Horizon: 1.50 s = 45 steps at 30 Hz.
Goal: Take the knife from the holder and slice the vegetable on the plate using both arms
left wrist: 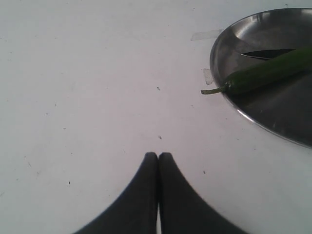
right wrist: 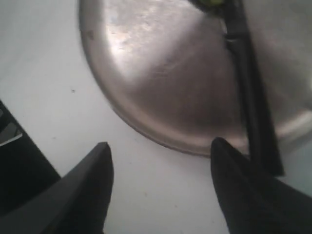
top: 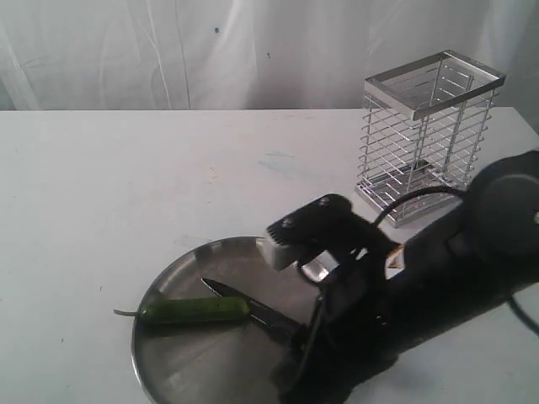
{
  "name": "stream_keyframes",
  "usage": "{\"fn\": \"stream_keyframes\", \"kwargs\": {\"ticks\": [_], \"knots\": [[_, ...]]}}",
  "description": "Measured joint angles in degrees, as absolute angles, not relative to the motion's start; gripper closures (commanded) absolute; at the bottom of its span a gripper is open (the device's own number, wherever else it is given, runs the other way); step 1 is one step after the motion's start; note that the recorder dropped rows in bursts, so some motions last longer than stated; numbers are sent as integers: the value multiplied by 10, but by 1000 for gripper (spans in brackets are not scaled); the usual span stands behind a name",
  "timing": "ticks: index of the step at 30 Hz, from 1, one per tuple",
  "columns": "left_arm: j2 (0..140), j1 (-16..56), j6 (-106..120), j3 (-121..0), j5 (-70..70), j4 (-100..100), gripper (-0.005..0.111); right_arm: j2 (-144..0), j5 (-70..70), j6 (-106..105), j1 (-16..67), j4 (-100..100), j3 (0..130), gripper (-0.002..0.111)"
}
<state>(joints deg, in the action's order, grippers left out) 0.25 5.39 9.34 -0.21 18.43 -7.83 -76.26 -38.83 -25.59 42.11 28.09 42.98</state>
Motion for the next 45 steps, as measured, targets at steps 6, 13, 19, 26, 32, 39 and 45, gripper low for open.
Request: {"fn": "stream_keyframes", "kwargs": {"ticks": [6, 13, 19, 26, 32, 39, 45], "knots": [[2, 54, 93, -2, 184, -78, 107, -856, -316, -303, 517, 295, 453, 53], [2, 54, 93, -2, 184, -78, 107, -947, -249, -325, 560, 269, 454, 53], [2, 54, 93, -2, 184, -78, 107, -994, -195, -327, 589, 253, 454, 53], [2, 54, 93, -2, 184, -78, 107, -1016, -120, -327, 596, 252, 455, 64], [2, 54, 93, -2, 184, -78, 107, -1036, -50, -327, 599, 252, 456, 65], [2, 54, 93, -2, 184, -78, 107, -1053, 28, -327, 599, 256, 461, 65], [2, 54, 93, -2, 184, -78, 107, -1053, 71, -327, 562, 269, 461, 65]]}}
